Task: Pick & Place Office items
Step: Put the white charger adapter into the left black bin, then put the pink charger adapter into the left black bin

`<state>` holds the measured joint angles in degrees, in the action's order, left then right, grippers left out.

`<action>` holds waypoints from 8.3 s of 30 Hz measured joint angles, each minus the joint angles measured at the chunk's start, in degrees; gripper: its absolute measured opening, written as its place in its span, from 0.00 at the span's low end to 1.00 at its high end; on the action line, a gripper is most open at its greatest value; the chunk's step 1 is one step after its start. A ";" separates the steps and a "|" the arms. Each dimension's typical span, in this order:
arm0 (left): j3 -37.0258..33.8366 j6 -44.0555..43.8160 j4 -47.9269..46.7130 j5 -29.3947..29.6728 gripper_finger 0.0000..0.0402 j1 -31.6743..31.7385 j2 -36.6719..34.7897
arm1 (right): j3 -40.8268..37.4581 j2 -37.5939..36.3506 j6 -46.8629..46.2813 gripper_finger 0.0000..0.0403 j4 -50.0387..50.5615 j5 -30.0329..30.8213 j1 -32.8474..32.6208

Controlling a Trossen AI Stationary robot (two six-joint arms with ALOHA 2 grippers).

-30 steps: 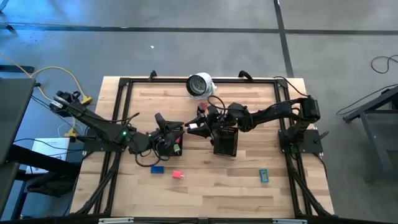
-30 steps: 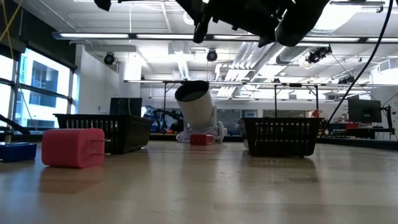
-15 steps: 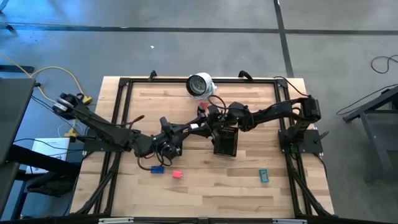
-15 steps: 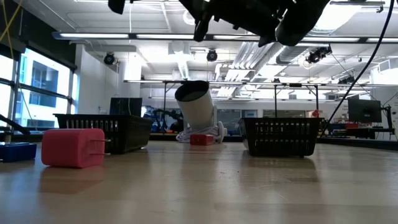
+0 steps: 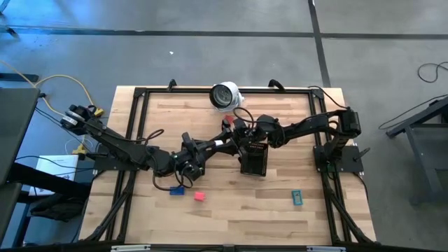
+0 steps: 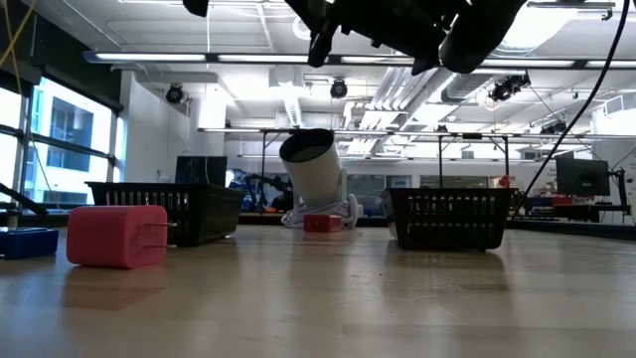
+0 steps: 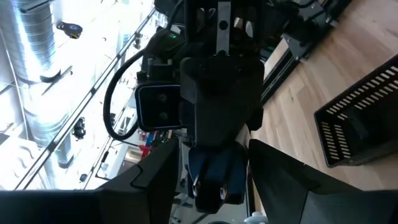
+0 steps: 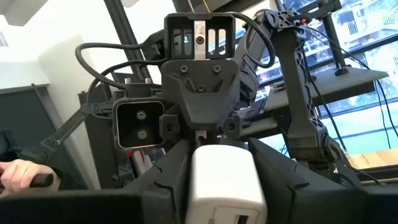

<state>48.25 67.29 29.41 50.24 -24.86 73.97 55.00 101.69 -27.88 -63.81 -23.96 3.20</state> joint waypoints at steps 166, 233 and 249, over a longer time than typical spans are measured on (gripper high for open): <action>-4.76 -78.90 -61.10 -49.55 0.30 27.77 1.15 | -21.27 -57.51 16.09 0.69 69.34 52.10 -12.22; 1.27 -71.58 -61.71 -38.07 0.44 28.50 -0.40 | -21.22 -47.30 10.02 0.69 79.11 57.19 -12.22; 1.06 -70.55 -61.52 -37.93 0.44 28.50 -14.52 | -21.27 -52.43 12.94 0.69 78.12 59.24 -12.56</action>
<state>49.31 -3.27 -32.11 12.31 3.64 59.45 33.74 49.26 -14.94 14.31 35.29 -9.36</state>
